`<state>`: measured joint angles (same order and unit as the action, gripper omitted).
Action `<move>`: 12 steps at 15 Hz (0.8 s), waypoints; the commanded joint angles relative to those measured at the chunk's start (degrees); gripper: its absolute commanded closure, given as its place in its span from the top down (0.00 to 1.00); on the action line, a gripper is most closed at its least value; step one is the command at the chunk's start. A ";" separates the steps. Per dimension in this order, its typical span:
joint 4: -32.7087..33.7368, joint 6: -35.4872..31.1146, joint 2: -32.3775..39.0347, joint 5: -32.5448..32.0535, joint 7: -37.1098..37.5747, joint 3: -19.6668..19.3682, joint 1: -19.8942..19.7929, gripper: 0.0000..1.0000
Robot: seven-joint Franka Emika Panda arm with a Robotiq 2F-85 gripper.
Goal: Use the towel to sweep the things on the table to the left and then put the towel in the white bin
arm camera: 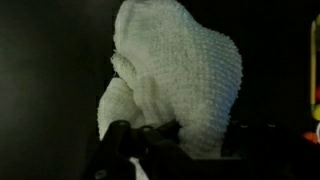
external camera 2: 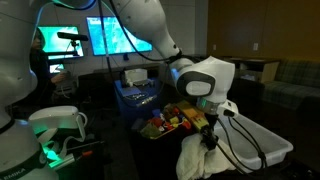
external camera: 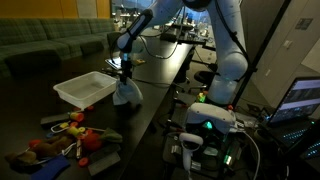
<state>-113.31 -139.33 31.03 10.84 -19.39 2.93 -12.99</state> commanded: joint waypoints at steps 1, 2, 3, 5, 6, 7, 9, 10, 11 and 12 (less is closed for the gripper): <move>6.23 -6.86 8.34 -3.79 8.75 -2.52 5.67 0.04; 7.64 -8.14 10.25 -4.64 10.92 -2.89 6.88 0.04; 9.45 -9.74 12.86 -5.71 13.12 -3.37 8.37 0.04; 13.15 -10.93 17.06 -7.17 16.48 -4.02 10.87 0.04; 14.80 -10.66 18.53 -7.67 17.60 -4.05 11.76 0.04; 16.38 -11.00 20.41 -8.23 18.69 -4.26 12.79 0.04; 18.98 -10.61 22.78 -8.86 19.66 -4.04 14.23 0.04; 19.96 -10.47 23.58 -9.21 19.85 -3.86 14.83 0.04; 21.36 -10.38 24.78 -9.63 20.10 -3.77 15.68 0.04; 22.27 -10.51 25.54 -9.93 20.10 -3.61 16.36 0.04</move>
<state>-96.08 -149.96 53.30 2.88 -1.05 -0.17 1.13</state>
